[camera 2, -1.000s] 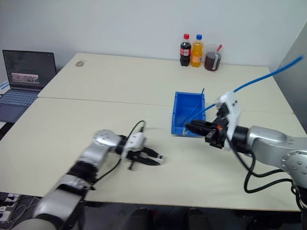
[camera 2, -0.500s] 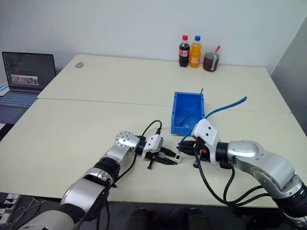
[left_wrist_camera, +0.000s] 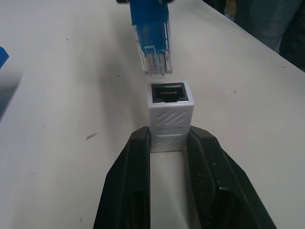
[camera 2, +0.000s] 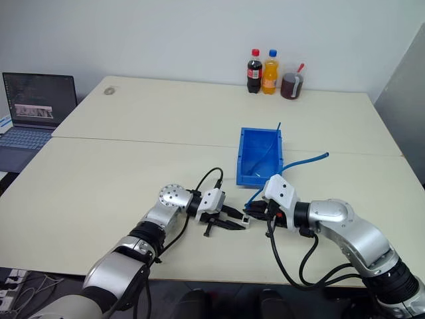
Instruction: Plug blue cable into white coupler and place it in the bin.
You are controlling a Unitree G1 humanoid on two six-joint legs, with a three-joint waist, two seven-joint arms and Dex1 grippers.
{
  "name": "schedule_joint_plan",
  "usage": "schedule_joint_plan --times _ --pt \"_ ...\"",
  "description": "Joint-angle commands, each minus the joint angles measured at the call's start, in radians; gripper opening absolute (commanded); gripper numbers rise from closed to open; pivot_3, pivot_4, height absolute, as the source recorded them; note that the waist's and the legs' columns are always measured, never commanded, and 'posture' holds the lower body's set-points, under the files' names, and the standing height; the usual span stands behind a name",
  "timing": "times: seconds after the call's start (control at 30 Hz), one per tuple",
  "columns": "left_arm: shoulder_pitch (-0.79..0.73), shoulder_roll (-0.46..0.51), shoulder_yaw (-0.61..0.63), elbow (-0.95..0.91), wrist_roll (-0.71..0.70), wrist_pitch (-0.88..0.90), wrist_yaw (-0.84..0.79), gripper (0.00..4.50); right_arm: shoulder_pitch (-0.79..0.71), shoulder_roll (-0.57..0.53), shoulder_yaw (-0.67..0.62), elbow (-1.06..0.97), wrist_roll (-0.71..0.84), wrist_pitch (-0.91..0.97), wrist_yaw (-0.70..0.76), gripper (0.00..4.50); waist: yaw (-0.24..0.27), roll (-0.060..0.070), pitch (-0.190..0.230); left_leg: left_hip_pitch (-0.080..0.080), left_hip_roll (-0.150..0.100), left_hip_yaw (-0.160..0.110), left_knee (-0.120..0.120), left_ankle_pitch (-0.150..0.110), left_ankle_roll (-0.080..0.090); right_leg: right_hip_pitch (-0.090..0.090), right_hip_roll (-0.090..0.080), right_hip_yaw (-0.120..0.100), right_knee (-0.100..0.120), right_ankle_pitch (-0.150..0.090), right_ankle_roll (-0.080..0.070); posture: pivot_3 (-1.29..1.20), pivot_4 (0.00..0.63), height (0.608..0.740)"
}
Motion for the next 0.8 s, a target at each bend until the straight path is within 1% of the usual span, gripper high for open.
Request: schedule_joint_plan --times 0.03,0.4,0.8 --pt "0.029 -0.008 -0.014 -0.004 0.016 0.019 -0.005 0.76 0.003 0.019 0.002 -0.001 -0.039 -0.039 0.031 0.11 0.000 0.000 0.000 0.000 0.000 0.000 0.000 0.000 0.000 0.000 0.000 0.000 0.000 0.000 0.000 0.00 0.150 0.740" --pt "0.042 -0.002 -0.012 -0.042 0.012 0.048 0.000 0.76 0.034 0.035 0.010 0.039 -0.129 -0.088 0.086 0.11 0.000 0.001 0.000 0.000 0.000 0.000 0.000 0.000 0.000 0.000 0.000 0.000 0.000 0.000 0.000 0.00 0.150 0.740" --pt "0.060 0.011 -0.009 -0.083 0.004 0.072 -0.003 0.76 0.017 0.028 -0.025 0.055 -0.134 -0.088 0.136 0.11 -0.003 0.001 -0.001 0.001 0.000 0.000 0.000 0.000 0.000 0.000 0.000 0.000 0.000 0.000 0.000 0.00 0.150 0.740"
